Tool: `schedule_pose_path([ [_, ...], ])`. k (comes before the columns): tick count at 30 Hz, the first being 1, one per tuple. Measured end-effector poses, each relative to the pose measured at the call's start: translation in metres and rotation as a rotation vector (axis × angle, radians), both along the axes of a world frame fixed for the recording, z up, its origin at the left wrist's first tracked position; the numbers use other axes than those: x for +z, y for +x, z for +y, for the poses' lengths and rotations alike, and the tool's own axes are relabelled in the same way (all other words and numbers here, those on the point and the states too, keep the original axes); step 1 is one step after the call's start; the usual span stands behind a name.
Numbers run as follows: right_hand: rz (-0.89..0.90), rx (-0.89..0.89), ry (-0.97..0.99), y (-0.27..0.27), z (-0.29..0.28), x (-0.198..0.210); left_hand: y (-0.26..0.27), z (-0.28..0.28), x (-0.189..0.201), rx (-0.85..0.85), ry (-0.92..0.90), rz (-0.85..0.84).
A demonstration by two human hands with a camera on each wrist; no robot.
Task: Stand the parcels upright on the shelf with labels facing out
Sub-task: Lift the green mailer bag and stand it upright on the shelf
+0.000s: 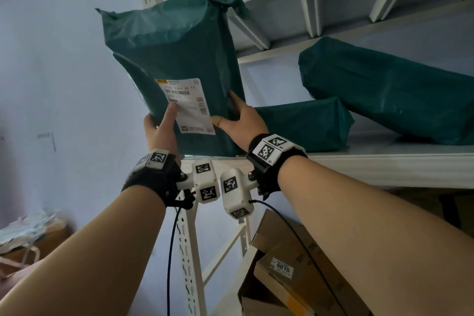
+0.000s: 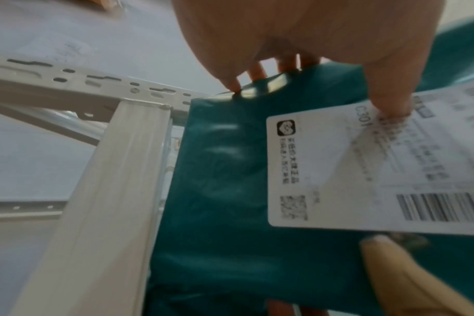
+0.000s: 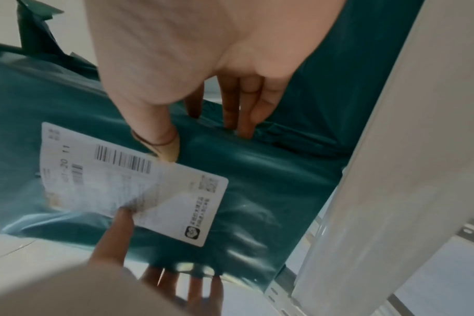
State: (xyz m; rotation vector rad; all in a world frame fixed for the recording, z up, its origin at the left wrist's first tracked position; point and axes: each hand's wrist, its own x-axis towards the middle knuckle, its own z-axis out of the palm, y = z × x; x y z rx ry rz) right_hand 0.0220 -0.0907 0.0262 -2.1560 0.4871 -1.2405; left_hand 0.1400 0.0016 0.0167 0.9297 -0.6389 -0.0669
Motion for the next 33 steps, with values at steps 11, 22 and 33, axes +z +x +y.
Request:
schedule_pose_path([
  [11,0.084,0.127,-0.024,0.006,0.022,-0.003,0.014,0.023,0.004,0.168,-0.005,0.031],
  [22,0.030,0.093,-0.067,-0.014,0.006,0.000,0.016,0.023,0.024,0.271,0.105,-0.012],
  [33,0.072,-0.070,-0.092,0.004,0.013,0.003,0.014,0.026,0.025,0.013,0.252,0.088],
])
